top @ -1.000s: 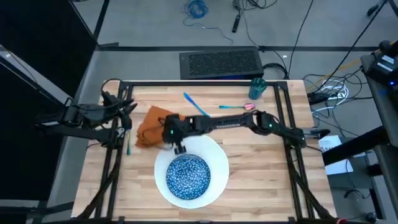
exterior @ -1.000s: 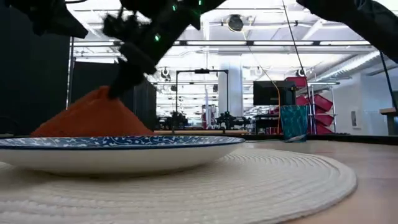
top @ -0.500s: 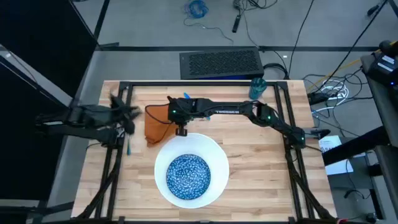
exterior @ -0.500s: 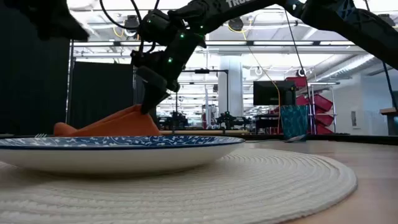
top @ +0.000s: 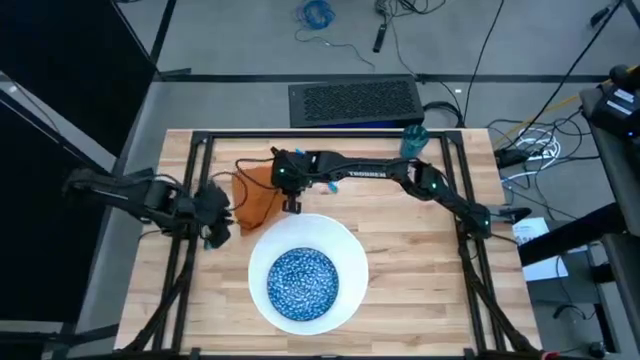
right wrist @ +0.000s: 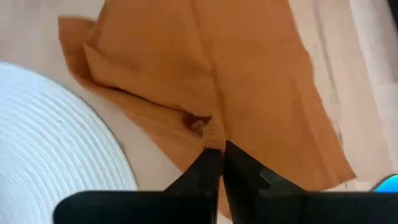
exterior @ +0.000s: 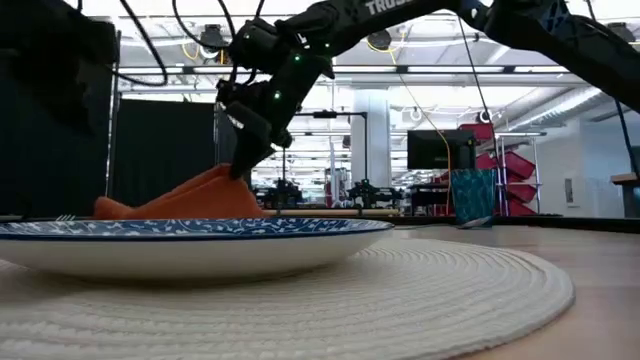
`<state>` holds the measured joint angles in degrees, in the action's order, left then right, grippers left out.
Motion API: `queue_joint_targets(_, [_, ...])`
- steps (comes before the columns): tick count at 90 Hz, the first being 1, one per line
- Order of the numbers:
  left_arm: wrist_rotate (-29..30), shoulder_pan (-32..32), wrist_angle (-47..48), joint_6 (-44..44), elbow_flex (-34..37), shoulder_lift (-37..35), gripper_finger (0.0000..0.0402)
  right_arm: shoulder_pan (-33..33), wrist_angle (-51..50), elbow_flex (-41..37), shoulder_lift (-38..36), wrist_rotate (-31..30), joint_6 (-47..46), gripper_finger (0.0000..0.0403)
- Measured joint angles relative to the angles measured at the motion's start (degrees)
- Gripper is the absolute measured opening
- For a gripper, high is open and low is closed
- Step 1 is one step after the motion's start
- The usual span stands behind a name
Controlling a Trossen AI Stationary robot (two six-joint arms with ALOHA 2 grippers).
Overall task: Set table place
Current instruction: Fold the orange table napkin
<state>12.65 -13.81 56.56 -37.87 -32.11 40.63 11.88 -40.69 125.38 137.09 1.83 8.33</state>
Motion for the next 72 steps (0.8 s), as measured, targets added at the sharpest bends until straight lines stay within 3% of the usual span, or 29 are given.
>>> queue_joint_targets(20, [-0.34,-2.10,-10.33,-4.24,6.75,6.40,0.0105,0.71,-1.18,0.02,-0.58,0.01,0.93,0.0000])
queue_joint_targets(30, [3.84,-2.54,-14.54,-6.20,6.77,8.16,0.0105,0.87,-1.60,0.02,-0.58,0.32,1.25,0.0000])
queue_joint_targets(37, [4.83,-2.98,-17.17,-2.82,6.79,8.25,0.0105,1.12,-1.49,0.02,-0.59,1.60,1.30,0.0000])
queue_joint_targets(45, [1.52,-3.59,-24.56,2.30,6.94,8.61,0.0109,1.31,-1.59,0.02,-0.60,1.62,1.32,0.0000])
queue_joint_targets(55, [-0.87,-3.67,-30.53,3.66,7.46,10.34,0.0129,1.35,-1.74,0.02,-0.60,1.60,1.74,0.0000])
queue_joint_targets(72, [0.75,-3.47,-30.40,3.69,7.46,13.34,0.0183,1.28,-2.09,0.02,-0.61,1.74,2.85,0.0000])
